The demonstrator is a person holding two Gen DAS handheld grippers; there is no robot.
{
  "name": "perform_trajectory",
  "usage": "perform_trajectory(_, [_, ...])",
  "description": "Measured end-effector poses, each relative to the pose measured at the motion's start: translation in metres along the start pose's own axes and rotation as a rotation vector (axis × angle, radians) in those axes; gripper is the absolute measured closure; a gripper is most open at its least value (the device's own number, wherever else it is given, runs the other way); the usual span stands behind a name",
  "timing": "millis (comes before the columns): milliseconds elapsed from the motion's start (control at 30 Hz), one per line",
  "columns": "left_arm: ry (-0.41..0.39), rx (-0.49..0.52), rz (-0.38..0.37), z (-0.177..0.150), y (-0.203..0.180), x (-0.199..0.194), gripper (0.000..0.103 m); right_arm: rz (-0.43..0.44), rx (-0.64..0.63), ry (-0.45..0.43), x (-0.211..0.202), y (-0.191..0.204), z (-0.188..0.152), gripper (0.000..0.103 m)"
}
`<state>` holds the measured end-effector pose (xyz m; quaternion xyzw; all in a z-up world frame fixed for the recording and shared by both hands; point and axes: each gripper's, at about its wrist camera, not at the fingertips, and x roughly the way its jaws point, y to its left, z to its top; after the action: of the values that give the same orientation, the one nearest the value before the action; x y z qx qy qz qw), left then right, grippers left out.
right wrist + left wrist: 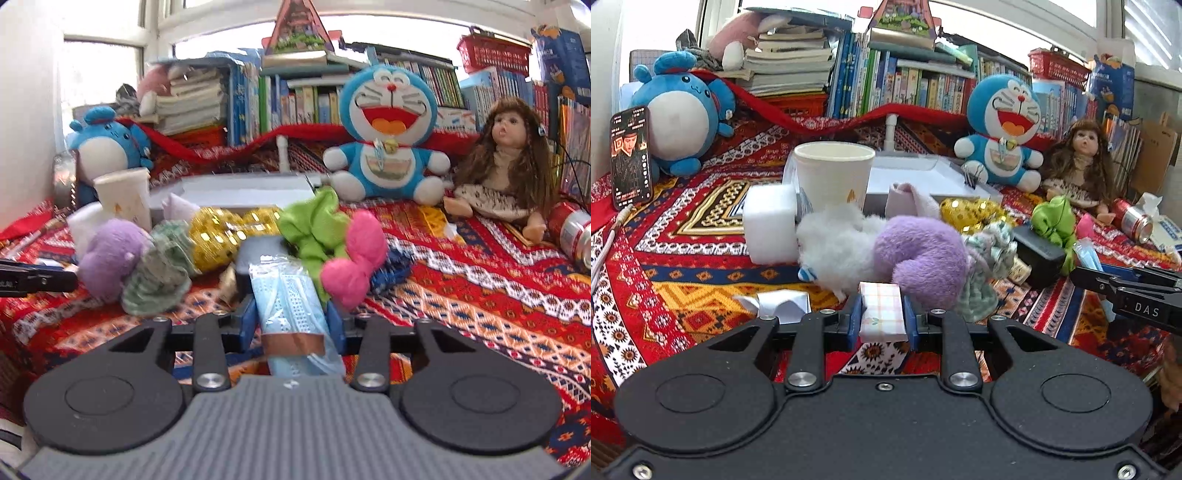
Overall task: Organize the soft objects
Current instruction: 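Lift and carry the box in left tool while right tool carries the mask to the white tray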
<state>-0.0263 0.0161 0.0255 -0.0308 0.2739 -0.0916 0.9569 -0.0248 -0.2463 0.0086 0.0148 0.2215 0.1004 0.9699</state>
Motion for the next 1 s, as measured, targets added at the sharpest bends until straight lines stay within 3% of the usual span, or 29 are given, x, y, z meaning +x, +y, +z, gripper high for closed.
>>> perform_trajectory(333, [-0.061, -0.007, -0.038, 0.02, -0.002, -0.012, 0.08, 0.035, 0.0, -0.085, -0.006, 0.012, 0.024, 0.057])
perform_trajectory(1000, [-0.105, -0.036, -0.033, 0.042, 0.006, -0.012, 0.08, 0.037, 0.037, -0.078, 0.013, 0.024, 0.039, 0.057])
